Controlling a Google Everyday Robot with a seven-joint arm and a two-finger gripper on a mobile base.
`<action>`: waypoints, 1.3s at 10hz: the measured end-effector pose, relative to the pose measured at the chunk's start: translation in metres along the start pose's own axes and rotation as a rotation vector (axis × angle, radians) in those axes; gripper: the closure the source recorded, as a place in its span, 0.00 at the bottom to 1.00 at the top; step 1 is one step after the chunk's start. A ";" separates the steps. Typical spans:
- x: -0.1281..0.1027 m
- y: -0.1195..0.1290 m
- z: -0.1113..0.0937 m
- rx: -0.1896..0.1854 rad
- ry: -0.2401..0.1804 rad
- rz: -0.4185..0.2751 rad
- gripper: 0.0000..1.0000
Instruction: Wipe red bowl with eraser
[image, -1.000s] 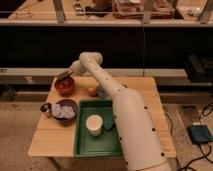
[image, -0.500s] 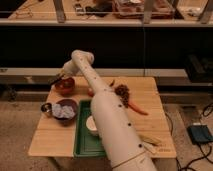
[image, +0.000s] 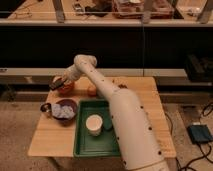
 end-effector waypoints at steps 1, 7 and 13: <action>-0.006 0.004 -0.005 -0.017 0.010 -0.013 1.00; -0.011 0.027 -0.042 -0.034 0.086 -0.012 1.00; 0.008 0.039 -0.069 0.012 0.117 0.063 1.00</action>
